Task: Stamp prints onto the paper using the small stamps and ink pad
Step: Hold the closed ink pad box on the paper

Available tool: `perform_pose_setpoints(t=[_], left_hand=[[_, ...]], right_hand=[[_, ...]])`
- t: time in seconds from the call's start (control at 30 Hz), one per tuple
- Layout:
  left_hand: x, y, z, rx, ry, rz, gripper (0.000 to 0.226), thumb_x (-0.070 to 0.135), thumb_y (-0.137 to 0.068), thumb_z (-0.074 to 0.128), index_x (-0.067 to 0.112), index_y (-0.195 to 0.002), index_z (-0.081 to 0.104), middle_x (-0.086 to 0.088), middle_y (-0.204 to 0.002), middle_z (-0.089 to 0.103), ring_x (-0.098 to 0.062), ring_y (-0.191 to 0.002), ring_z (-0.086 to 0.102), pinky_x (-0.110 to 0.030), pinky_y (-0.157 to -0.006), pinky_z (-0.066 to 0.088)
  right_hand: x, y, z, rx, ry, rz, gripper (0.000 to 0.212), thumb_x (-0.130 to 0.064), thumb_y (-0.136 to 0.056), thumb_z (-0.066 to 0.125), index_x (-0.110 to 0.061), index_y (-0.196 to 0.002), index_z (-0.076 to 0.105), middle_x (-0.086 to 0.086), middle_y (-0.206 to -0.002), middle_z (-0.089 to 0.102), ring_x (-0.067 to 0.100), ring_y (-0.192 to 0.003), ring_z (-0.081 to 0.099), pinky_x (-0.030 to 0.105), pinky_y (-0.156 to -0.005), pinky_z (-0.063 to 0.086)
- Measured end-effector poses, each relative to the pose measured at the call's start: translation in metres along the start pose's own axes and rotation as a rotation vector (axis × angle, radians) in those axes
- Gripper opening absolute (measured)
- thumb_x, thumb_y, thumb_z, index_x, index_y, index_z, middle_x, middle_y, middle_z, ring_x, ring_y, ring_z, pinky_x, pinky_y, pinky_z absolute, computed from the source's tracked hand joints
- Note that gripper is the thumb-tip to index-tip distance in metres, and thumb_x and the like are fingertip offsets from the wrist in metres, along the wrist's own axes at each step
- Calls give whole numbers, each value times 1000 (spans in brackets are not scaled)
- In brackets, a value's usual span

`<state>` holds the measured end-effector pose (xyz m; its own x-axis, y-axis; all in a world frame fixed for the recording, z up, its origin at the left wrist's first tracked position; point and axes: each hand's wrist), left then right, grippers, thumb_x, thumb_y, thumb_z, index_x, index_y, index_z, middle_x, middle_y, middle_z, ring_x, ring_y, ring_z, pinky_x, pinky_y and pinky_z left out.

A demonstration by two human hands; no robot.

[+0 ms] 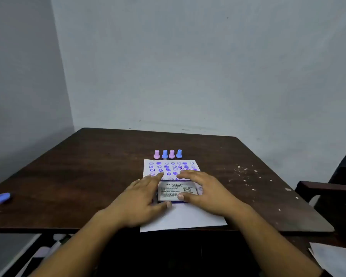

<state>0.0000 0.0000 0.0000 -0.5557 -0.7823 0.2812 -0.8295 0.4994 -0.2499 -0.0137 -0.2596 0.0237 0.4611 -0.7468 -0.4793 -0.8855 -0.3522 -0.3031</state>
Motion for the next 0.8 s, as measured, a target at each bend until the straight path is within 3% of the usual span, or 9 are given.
perform_pose_setpoints(t=[0.1, 0.23, 0.33, 0.4, 0.5, 0.63, 0.8], left_hand=[[0, 5, 5, -14, 6, -13, 103, 84, -81, 39, 30, -158, -2, 8, -166, 17, -8, -151, 10, -37, -123, 11], [0, 4, 5, 22, 78, -53, 100, 77, -82, 47, 30, -158, 2, 12, -161, 31, -6, -144, 29, -36, -120, 21], [-2, 5, 1, 62, 110, -64, 92, 73, -81, 50, 32, -156, 16, 15, -152, 46, -9, -131, 45, -31, -111, 32], [-1, 5, 0, 61, 102, -68, 90, 72, -81, 51, 32, -156, 21, 13, -150, 49, -12, -128, 48, -30, -107, 35], [1, 4, -2, 35, 99, -77, 97, 71, -79, 56, 33, -158, 13, 12, -152, 46, -15, -131, 45, -30, -108, 32], [0, 3, -6, 7, 140, -85, 102, 71, -75, 60, 35, -157, 12, 16, -153, 44, -13, -133, 43, -30, -109, 32], [1, 5, -7, 8, 169, -99, 101, 68, -75, 65, 37, -156, 14, 18, -151, 46, -12, -133, 43, -30, -109, 32]], right_hand=[[4, 4, 4, -20, -24, 36, 67, -46, -87, 83, -31, -148, 58, -10, -158, 51, 4, -146, 41, 18, -120, 25], [11, 7, 15, -36, 14, 81, 70, -43, -85, 82, -31, -150, 56, -8, -160, 48, 7, -148, 40, 18, -120, 25], [14, 7, 16, -48, 51, 85, 70, -44, -84, 78, -33, -150, 55, -11, -159, 49, 5, -145, 44, 17, -117, 29], [15, 7, 17, -39, 28, 79, 66, -38, -86, 81, -31, -147, 58, -13, -153, 53, 6, -140, 48, 15, -113, 31], [17, 7, 15, -43, -33, 78, 60, -29, -86, 85, -29, -141, 64, -16, -143, 55, 4, -134, 53, 10, -110, 33], [17, 7, 13, -36, -97, 64, 54, -23, -86, 86, -27, -137, 68, -12, -142, 59, 7, -134, 55, 27, -117, 39], [20, 8, 13, -27, -134, 55, 51, -25, -85, 85, -27, -134, 70, -12, -139, 61, 8, -130, 58, 31, -115, 43]])
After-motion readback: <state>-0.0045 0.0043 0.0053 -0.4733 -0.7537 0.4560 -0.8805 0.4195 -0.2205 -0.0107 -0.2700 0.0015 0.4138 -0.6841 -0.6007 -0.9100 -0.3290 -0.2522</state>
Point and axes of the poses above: each hand's wrist, its own y-axis away from the middle knuckle, its own z-axis out of the palm, x = y × z
